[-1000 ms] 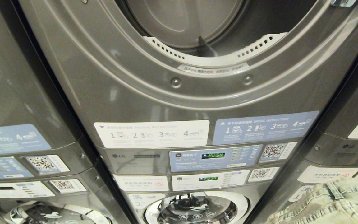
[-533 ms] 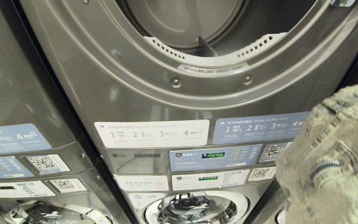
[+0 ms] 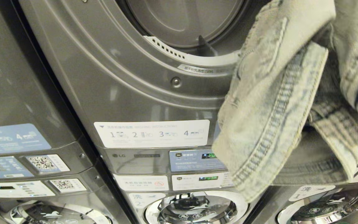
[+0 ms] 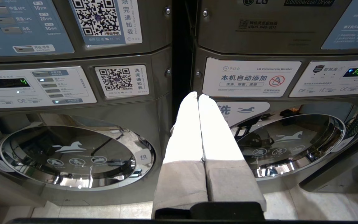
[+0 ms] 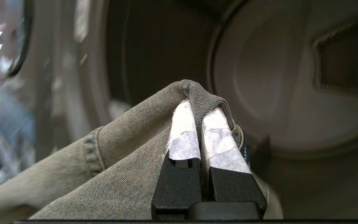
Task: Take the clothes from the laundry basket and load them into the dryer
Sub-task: Put the clothes in the dryer
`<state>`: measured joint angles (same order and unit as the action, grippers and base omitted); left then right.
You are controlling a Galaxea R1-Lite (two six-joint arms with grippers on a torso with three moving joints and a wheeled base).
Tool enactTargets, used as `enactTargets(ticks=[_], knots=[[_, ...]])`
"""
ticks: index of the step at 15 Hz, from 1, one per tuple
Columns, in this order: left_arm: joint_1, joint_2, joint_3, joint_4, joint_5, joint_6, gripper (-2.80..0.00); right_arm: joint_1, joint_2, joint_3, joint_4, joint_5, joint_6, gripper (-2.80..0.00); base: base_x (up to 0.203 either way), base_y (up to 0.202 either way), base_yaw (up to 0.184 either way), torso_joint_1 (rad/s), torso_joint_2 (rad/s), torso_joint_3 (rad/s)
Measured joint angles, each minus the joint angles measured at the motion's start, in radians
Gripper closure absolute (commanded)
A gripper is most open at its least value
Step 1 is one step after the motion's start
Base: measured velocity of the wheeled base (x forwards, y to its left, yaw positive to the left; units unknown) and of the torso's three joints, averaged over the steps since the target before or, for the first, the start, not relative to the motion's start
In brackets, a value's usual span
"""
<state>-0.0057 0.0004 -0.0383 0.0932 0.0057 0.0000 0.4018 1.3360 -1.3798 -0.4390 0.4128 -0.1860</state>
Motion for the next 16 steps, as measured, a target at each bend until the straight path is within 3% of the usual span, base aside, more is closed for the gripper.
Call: enactTargets(ticks=[5,7,10,13,16], knots=[[0.0,0.0,0.0,0.0,0.0,0.0,0.0,0.161,0.368,-0.493,-0.196,-0.29,-0.022,0.0,0.0,0.0,0.0,0.0,0.0,0.0],[0.0,0.0,0.0,0.0,0.0,0.0,0.0,0.199,0.474,-0.576,-0.306,-0.381,-0.086,0.0,0.0,0.0,0.0,0.0,0.0,0.0],[0.0,0.0,0.0,0.0,0.0,0.0,0.0,0.222,0.548,-0.595,-0.531,-0.494,-0.217,0.0,0.0,0.0,0.0,0.0,0.0,0.0],[0.0,0.0,0.0,0.0,0.0,0.0,0.0,0.229,0.539,-0.597,-0.653,-0.505,-0.321,0.0,0.0,0.0,0.0,0.0,0.0,0.0],[0.0,0.0,0.0,0.0,0.0,0.0,0.0,0.247,0.509,-0.597,-0.656,-0.414,-0.383,0.0,0.0,0.0,0.0,0.0,0.0,0.0]])
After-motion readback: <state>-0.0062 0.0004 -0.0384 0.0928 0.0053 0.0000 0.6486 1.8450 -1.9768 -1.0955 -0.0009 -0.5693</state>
